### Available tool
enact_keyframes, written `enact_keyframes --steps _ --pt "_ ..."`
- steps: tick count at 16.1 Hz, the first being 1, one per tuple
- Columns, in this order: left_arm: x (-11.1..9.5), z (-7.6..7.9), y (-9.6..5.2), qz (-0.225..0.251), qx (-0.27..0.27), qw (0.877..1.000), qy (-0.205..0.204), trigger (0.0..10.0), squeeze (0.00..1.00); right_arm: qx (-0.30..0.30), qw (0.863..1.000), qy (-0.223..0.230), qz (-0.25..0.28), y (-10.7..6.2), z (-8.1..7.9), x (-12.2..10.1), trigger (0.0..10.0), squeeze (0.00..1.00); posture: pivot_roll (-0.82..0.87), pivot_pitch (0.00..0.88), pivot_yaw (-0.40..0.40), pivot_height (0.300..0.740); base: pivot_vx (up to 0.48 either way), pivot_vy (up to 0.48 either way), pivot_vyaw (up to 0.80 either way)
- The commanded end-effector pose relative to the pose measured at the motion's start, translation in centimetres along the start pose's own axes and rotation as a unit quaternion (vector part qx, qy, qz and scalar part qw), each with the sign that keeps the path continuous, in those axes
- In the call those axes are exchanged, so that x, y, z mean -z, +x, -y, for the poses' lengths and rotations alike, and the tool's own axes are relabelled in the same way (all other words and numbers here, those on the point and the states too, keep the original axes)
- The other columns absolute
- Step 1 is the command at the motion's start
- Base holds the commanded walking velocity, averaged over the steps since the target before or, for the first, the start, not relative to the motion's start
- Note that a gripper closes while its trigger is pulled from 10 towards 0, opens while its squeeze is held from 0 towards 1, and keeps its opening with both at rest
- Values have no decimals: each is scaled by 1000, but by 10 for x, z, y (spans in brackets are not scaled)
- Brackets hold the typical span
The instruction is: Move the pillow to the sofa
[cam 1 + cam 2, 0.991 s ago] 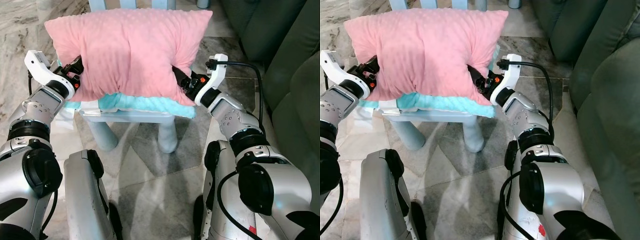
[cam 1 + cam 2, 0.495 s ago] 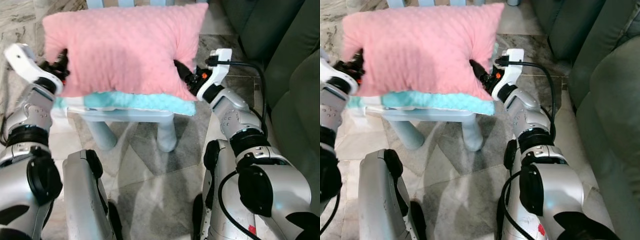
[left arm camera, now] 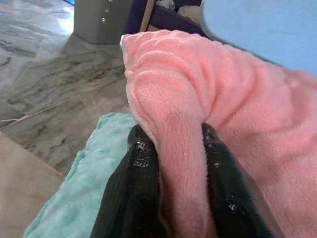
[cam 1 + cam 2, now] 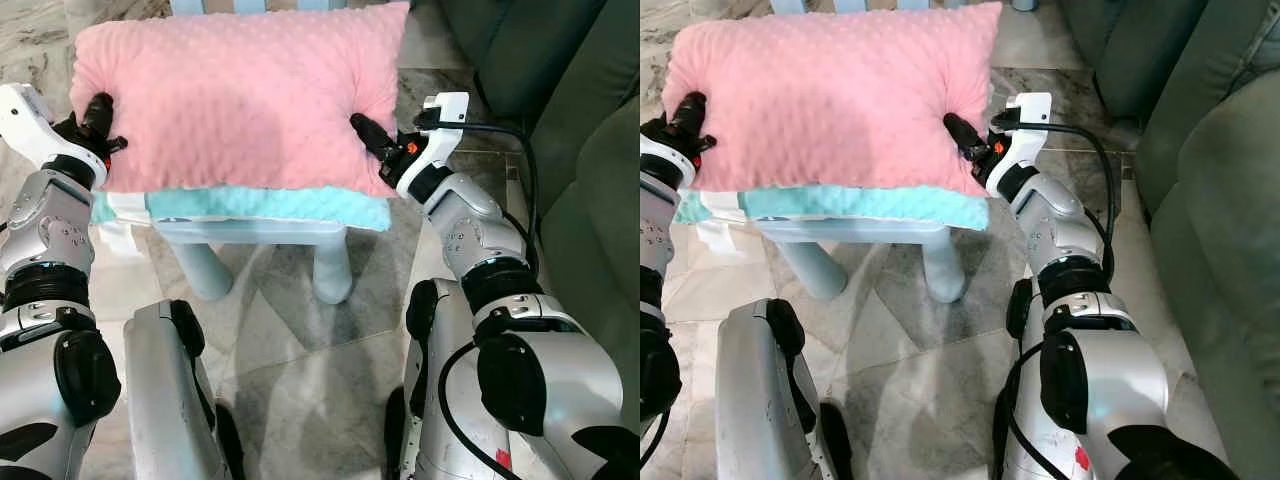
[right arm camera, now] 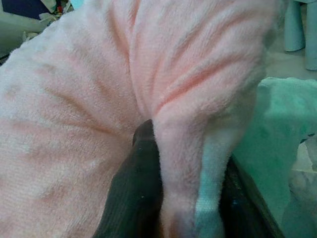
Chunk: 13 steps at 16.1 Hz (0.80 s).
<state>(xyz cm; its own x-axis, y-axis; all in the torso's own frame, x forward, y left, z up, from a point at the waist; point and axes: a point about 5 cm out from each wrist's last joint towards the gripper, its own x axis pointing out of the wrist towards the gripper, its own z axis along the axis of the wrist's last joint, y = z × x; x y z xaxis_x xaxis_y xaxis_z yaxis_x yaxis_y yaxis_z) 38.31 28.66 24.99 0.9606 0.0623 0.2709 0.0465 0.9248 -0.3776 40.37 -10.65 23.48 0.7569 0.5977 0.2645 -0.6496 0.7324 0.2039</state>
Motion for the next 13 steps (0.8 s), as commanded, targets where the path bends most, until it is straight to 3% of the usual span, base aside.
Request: enact_keyframes --steps 1,6,10,13 --pt "-7 -3 -2 20 1 1000 2 0 0 -5 1000 -9 0 1 -3 0 0 0 -79 305 21 336 0 0 0" --pt "-10 7 -1 44 30 998 -14 0 0 -12 1000 -13 3 -1 -5 2 0 0 -80 300 20 336 0 0 0" --pt "-23 25 7 78 51 996 4 0 0 -13 999 -36 20 -6 -4 -6 0 0 -74 212 7 336 0 0 0" --pt "-13 28 8 66 50 997 8 0 0 -19 998 -46 26 -9 -5 -10 0 0 -91 129 20 336 0 0 0"
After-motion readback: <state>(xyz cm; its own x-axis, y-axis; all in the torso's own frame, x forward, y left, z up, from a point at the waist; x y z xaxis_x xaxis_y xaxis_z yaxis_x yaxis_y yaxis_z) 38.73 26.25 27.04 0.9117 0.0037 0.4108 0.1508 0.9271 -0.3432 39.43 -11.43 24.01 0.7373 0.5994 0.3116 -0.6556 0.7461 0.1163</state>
